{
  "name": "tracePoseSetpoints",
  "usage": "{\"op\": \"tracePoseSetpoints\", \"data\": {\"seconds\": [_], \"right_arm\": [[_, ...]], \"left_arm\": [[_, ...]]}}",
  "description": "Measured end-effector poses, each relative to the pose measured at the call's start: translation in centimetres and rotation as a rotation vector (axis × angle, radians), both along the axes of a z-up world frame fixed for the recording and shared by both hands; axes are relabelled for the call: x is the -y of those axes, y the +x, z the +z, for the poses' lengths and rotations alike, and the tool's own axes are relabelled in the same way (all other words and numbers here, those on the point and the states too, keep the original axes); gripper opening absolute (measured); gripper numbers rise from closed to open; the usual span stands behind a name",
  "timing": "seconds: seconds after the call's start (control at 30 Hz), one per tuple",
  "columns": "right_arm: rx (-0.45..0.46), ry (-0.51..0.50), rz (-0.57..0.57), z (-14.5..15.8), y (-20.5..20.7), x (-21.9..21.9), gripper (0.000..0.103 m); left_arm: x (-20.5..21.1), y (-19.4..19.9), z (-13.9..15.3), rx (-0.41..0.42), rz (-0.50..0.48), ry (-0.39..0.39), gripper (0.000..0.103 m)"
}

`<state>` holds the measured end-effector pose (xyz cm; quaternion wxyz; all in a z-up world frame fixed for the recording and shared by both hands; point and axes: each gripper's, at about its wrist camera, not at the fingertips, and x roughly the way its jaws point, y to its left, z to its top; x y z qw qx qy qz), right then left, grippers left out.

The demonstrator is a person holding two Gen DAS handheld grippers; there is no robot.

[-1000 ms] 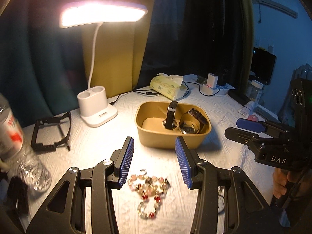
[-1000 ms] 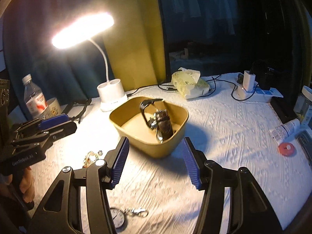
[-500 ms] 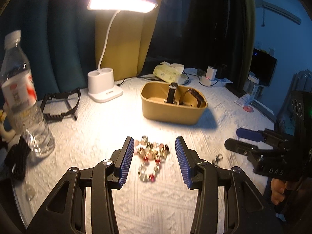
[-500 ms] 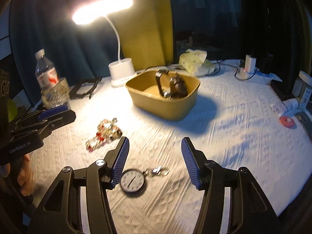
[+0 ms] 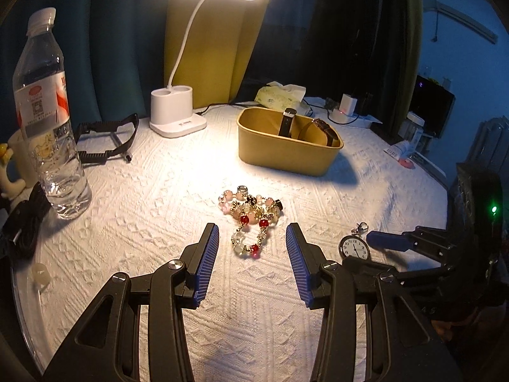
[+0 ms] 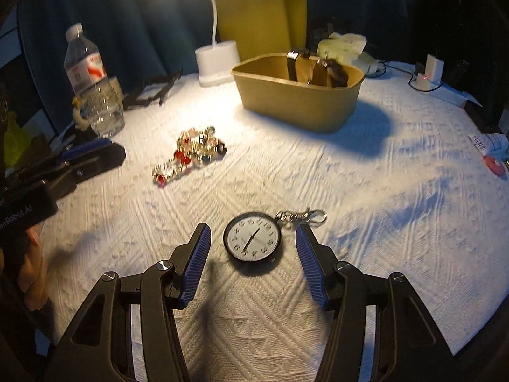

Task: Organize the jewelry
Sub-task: 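Grasp the white-dial pocket watch with the right tool while the left tool grasps the beaded bracelet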

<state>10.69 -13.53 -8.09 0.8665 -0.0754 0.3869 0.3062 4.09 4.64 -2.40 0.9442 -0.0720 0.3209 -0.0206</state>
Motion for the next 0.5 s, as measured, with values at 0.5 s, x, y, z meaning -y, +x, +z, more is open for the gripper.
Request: {"op": "tracePoseSetpoints", "data": {"seconds": [0.5], "right_arm": [[0.04, -0.012, 0.046, 0.1, 0.6, -0.7, 0.04]], "left_arm": [[0.9, 2.3, -1.1, -0.077, -0.019, 0.03, 0.047]]}}
